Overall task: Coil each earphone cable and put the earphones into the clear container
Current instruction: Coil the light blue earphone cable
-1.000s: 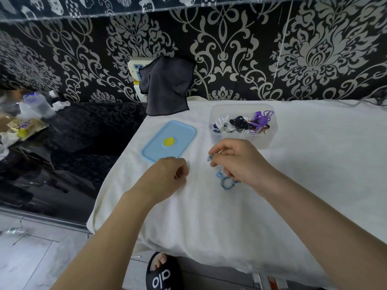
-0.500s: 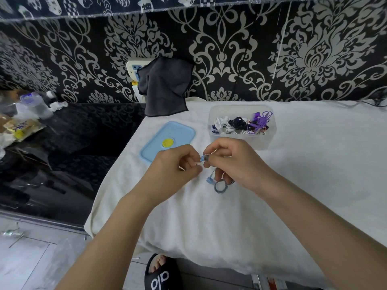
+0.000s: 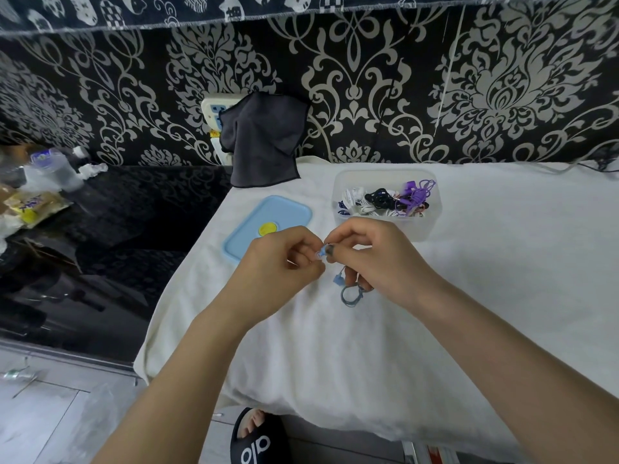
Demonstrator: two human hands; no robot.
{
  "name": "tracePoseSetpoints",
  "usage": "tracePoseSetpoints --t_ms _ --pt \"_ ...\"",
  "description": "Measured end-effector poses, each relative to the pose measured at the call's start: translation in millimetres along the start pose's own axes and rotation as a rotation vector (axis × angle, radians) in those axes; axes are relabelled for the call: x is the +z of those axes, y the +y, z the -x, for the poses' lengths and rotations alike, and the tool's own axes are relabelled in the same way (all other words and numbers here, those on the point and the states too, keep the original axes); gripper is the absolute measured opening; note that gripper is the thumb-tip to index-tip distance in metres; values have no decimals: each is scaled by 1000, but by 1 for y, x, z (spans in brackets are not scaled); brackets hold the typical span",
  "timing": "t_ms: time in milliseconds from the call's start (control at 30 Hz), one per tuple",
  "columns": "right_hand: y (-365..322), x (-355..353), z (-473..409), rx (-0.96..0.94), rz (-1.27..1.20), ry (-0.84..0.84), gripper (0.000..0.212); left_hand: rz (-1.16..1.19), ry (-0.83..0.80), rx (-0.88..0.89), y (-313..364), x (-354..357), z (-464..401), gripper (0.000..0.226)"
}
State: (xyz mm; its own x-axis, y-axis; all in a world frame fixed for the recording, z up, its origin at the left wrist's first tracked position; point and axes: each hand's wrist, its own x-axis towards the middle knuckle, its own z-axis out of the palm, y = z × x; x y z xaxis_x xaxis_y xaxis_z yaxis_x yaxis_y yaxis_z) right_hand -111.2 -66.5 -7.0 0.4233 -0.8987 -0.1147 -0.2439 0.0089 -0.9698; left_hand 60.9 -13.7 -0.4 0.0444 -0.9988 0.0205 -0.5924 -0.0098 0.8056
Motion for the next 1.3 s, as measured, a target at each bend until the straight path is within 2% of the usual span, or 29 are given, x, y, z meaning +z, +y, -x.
tracePoseSetpoints --t_ms 333,467,567,700,900,1100,1300 --pt "-8 -10 0 167 -270 -42 9 11 44 119 1 -5 1 16" --pt "-10 -12 -2 194 -359 -88 2 140 21 133 4 -9 0 14" --pt "-11 -13 -2 180 -431 -115 6 280 10 113 6 -10 0 14" --pt "-12 -14 -1 155 -455 -149 6 410 -17 84 9 -10 1 12" --pt "-14 -18 -1 134 -472 -219 13 506 -56 74 11 -13 1 12" --pt "-17 -23 1 155 -527 -290 10 597 -145 55 13 -17 -2 14" --pt "-17 -23 1 204 -592 -296 19 598 -132 67 13 -14 -4 17"
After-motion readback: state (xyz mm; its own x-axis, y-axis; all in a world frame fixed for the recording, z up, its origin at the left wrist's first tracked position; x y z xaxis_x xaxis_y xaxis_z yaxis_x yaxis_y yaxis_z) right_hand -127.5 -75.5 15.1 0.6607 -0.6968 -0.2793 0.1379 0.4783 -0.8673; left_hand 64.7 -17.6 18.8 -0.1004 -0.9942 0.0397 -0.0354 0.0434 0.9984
